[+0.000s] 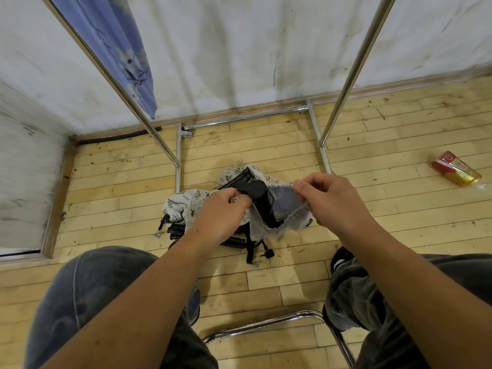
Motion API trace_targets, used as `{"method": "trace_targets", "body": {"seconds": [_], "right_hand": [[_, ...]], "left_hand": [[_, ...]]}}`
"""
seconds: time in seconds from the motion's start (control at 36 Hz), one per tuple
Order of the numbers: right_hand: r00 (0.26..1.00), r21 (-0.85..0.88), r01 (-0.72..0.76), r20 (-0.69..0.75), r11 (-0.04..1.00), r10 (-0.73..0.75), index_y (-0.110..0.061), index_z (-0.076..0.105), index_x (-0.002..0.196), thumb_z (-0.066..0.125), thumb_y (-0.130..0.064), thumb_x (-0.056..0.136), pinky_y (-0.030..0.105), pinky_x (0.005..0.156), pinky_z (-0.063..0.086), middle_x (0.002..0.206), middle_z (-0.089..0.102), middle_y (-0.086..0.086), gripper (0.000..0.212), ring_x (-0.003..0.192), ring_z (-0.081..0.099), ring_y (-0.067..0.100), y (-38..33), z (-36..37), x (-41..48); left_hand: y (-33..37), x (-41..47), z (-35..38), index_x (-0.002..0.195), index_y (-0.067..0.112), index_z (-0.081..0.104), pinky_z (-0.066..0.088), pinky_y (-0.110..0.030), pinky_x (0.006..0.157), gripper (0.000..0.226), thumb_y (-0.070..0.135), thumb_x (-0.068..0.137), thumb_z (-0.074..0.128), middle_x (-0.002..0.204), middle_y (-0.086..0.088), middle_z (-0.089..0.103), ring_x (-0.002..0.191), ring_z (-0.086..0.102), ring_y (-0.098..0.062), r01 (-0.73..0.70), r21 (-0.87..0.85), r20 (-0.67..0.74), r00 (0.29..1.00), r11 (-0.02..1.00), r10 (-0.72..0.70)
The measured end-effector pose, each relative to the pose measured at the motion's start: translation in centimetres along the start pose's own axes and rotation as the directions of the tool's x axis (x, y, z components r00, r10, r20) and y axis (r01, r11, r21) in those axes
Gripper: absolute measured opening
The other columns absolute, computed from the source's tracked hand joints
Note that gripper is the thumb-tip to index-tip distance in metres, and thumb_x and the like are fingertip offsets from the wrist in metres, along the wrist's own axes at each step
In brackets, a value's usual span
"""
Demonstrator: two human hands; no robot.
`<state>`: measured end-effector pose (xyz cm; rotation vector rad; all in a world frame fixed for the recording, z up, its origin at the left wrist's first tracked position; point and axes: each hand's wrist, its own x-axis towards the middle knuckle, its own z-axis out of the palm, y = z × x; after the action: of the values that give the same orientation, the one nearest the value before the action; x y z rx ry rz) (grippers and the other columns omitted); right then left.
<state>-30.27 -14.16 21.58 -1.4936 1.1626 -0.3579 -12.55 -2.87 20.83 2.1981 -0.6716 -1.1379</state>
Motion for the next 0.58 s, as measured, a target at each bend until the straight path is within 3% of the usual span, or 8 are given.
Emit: {"method": "trace_targets", "body": {"seconds": [0.11, 0.19, 0.25, 0.33, 0.44, 0.53, 0.58], "right_hand": [[0.997, -0.035, -0.061, -0.054, 0.998, 0.059, -0.017, 0.071, 0.08, 0.061, -0.033, 0.101, 0.02, 0.054, 0.038, 0.069, 0.068, -0.008, 0.028, 0.05, 0.051, 0.0, 0.42, -0.03, 0.34], [0.996, -0.086, -0.071, -0.064, 0.994, 0.065, -0.018, 0.072, 0.082, 0.06, -0.034, 0.102, 0.019, 0.052, 0.038, 0.076, 0.072, -0.004, 0.028, 0.051, 0.051, 0.003, 0.55, 0.0, 0.32], [0.996, -0.096, -0.071, -0.064, 0.993, 0.065, -0.018, 0.071, 0.084, 0.059, -0.034, 0.102, 0.02, 0.053, 0.039, 0.081, 0.073, -0.003, 0.027, 0.052, 0.051, 0.003, 0.6, 0.03, 0.36], [0.995, -0.1, -0.075, -0.072, 0.992, 0.068, -0.02, 0.07, 0.089, 0.059, -0.034, 0.102, 0.024, 0.055, 0.04, 0.084, 0.072, -0.002, 0.022, 0.058, 0.052, 0.006, 0.7, -0.03, 0.49], [0.993, -0.114, -0.087, -0.087, 0.99, 0.077, -0.024, 0.07, 0.094, 0.058, -0.035, 0.102, 0.025, 0.053, 0.041, 0.084, 0.069, -0.004, 0.019, 0.062, 0.054, 0.007, 0.81, -0.13, 0.5], [0.991, -0.119, -0.1, -0.099, 0.988, 0.088, -0.026, 0.07, 0.091, 0.06, -0.037, 0.101, 0.024, 0.048, 0.039, 0.078, 0.067, -0.005, 0.018, 0.052, 0.049, 0.005, 0.79, -0.14, 0.43], [0.99, -0.116, -0.104, -0.11, 0.988, 0.091, -0.027, 0.069, 0.088, 0.061, -0.038, 0.1, 0.023, 0.046, 0.039, 0.075, 0.067, -0.005, 0.019, 0.048, 0.048, 0.004, 0.7, -0.2, 0.38]], "left_hand": [[0.21, -0.16, -0.08, 0.095, 0.012, 0.069, 0.056, -0.055, 0.091, 0.024, 0.035, 0.093, 0.062, 0.101, -0.017, 0.071, 0.079, 0.064, -0.023, -0.023, -0.036, -0.053, 0.998, 0.999, 0.022], [0.23, -0.05, -0.13, 0.095, 0.008, 0.066, 0.057, -0.047, 0.08, 0.023, 0.031, 0.094, 0.063, 0.1, -0.018, 0.071, 0.079, 0.061, -0.021, -0.04, -0.045, -0.09, 0.995, 0.998, 0.036], [0.15, 0.08, -0.18, 0.096, 0.007, 0.064, 0.051, -0.037, 0.07, 0.023, 0.03, 0.095, 0.062, 0.09, -0.016, 0.068, 0.078, 0.059, -0.019, -0.035, -0.056, -0.102, 0.994, 0.998, 0.03], [0.15, 0.08, -0.29, 0.095, 0.006, 0.061, 0.05, -0.037, 0.069, 0.026, 0.032, 0.094, 0.061, 0.079, -0.003, 0.059, 0.075, 0.057, -0.018, -0.036, -0.102, -0.119, 0.993, 0.994, 0.024], [0.11, 0.12, -0.35, 0.096, 0.004, 0.058, 0.042, -0.036, 0.065, 0.03, 0.033, 0.094, 0.061, 0.081, -0.004, 0.06, 0.074, 0.055, -0.019, -0.037, -0.16, -0.144, 0.99, 0.986, 0.014], [0.22, 0.32, -0.33, 0.098, 0.003, 0.062, 0.049, -0.039, 0.067, 0.027, 0.03, 0.095, 0.061, 0.086, -0.001, 0.074, 0.072, 0.059, -0.019, -0.046, -0.187, -0.18, 0.984, 0.981, 0.012], [0.31, 0.37, -0.32, 0.1, 0.003, 0.063, 0.057, -0.041, 0.073, 0.025, 0.028, 0.098, 0.06, 0.087, 0.004, 0.075, 0.072, 0.067, -0.006, -0.054, -0.19, -0.203, 0.979, 0.98, 0.015]]}}
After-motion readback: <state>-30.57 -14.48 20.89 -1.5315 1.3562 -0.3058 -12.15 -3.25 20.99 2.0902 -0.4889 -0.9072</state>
